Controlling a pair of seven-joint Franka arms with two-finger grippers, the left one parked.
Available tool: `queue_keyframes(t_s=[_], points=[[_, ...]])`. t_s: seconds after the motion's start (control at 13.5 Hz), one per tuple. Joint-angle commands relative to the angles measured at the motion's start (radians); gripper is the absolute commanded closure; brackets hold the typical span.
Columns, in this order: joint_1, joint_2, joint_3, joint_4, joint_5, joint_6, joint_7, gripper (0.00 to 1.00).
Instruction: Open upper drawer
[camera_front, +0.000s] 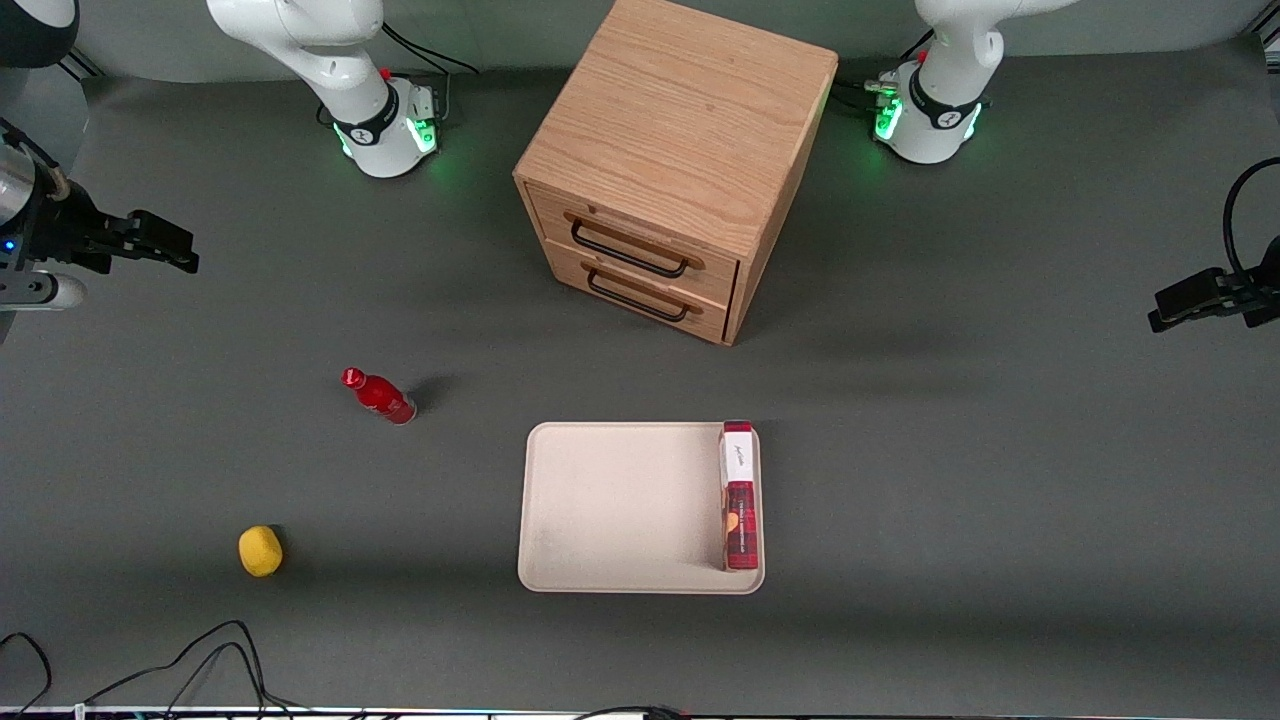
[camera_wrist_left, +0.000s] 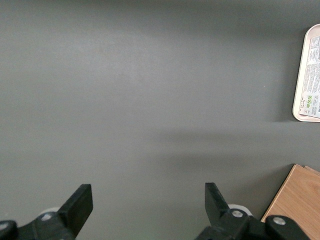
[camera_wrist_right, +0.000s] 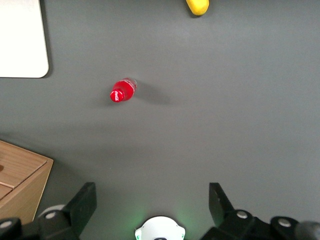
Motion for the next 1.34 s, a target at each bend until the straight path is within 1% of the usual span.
queue_keyframes(t_s=[0.0,0.22,0.59,0.82,1.04,1.26], points=[[-0.002,-0.003,0.000,0.019,-0.019,-0.005,-0.017,0.00],[0.002,0.005,0.000,0.057,-0.012,-0.005,-0.016,0.00],[0.011,0.040,0.004,0.059,-0.002,-0.004,-0.007,0.00],[0.013,0.048,0.019,0.057,0.024,-0.005,-0.011,0.00],[0.083,0.078,0.033,0.059,0.054,-0.005,0.005,0.00],[0.195,0.111,0.034,0.066,0.056,-0.005,0.062,0.00]])
